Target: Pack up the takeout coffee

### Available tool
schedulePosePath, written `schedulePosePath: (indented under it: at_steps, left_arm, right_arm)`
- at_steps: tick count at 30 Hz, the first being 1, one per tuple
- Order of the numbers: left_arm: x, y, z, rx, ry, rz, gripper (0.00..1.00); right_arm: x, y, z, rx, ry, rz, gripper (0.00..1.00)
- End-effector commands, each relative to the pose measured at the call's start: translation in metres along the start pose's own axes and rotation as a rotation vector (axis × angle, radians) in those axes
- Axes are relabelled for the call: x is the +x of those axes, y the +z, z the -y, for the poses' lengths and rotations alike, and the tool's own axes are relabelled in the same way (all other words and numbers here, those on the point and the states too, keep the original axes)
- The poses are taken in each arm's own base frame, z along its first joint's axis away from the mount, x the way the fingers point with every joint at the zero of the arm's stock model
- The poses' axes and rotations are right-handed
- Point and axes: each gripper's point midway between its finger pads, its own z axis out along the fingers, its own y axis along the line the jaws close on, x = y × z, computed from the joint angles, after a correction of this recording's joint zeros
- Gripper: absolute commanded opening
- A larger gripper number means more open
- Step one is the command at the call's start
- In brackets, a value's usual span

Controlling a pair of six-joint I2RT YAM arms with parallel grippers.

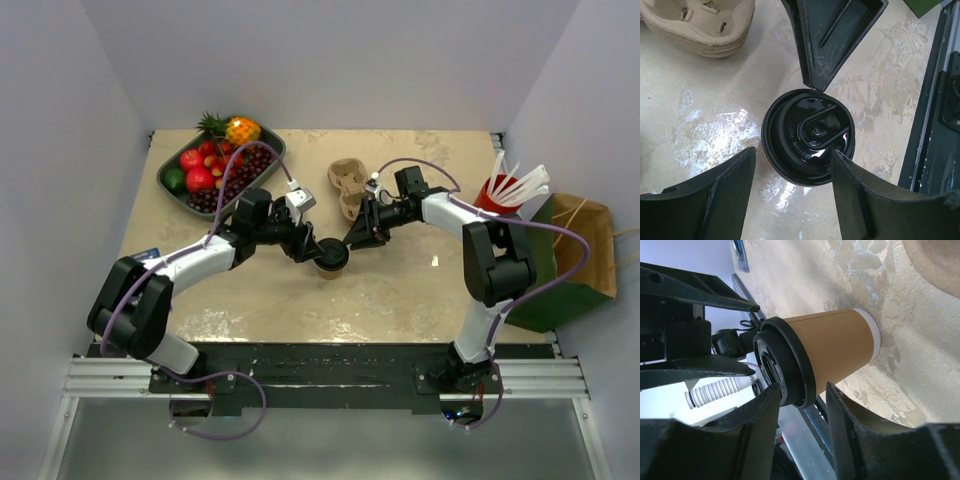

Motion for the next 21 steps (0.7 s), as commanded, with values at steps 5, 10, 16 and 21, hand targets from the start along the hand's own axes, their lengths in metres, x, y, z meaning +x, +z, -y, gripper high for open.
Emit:
schedulePosePath:
  at_steps: [5,10,16,21]
  left_arm:
    - [-0.033,-0.017,0.011,0.060,0.059,0.086,0.70]
    - [-0.029,-0.029,-0.012,-0.029,-0.094,0.062,0.70]
    - [-0.013,-0.027,-0.009,-0.018,-0.150,0.031,0.69]
    - [-0.007,-0.023,-0.013,-0.017,-0.170,0.018,0.68]
  right_arm:
    - [-0.018,-0.009,-0.033,-0.098,-0.156,0.039,0.54]
    - [-0.015,-0.013,-0.025,-0.043,-0.221,0.033,0.54]
    - [-0.013,-0.010,-0.025,-0.076,-0.261,0.015,0.56]
    - [-0.006,-0.007,-0.025,-0.082,-0.303,-0.025,0.61]
